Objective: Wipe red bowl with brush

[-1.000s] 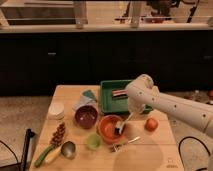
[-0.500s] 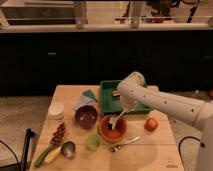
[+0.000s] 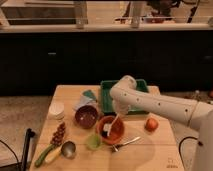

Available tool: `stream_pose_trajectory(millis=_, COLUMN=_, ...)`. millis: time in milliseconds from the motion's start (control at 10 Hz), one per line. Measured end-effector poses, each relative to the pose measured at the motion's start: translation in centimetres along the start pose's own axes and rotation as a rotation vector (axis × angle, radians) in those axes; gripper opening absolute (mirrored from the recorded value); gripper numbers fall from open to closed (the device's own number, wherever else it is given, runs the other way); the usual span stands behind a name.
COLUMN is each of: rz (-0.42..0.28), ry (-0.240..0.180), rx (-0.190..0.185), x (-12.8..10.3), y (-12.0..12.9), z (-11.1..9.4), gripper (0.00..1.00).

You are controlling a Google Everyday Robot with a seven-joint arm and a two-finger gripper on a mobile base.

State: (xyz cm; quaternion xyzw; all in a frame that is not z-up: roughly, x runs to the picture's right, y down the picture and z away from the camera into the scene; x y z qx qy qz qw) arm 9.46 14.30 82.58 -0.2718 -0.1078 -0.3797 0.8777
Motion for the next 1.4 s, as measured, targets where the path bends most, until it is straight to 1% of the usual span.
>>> stream_pose_trajectory(millis=100, rz=-0.003, ry=0.001, rx=-0.003, x=0.2, y=0.7, z=-0.1, gripper=0.00)
stream_pose_trajectory(millis=300, rz=0.028, ry=0.016, rx=-0.015, x=2.2, y=2.9, z=-0.5, gripper=0.00)
stream_pose_trajectory(millis=400, rz=0.044, ry=0.029, rx=-0.019, x=3.1, y=3.6, z=-0.7, gripper=0.00)
stream_pose_trajectory(millis=600, rz=0.099, ry=0.056, rx=-0.014, x=4.4, y=3.5, z=-1.2, gripper=0.00)
stream_pose_trajectory(millis=800, rz=0.153, ry=0.077, rx=0.010, x=5.5, y=2.7, z=-1.5, gripper=0.00)
stream_pose_trajectory(millis=900, rz=0.171, ry=0.082, rx=0.026, x=5.8, y=1.9, z=-1.6, gripper=0.00)
stream_pose_trajectory(millis=1100, rz=0.171, ry=0.081, rx=0.039, x=5.3, y=1.1, z=-1.6, gripper=0.00)
stream_pose_trajectory(millis=1200, rz=0.155, ry=0.065, rx=0.066, x=2.7, y=-1.5, z=-1.6, gripper=0.00)
stream_pose_trajectory(millis=1300, rz=0.150, ry=0.056, rx=0.072, x=1.7, y=-1.7, z=-1.5, gripper=0.00)
stream_pose_trajectory(millis=1400, rz=0.154, ry=0.056, rx=0.070, x=1.1, y=-1.5, z=-1.4, gripper=0.00)
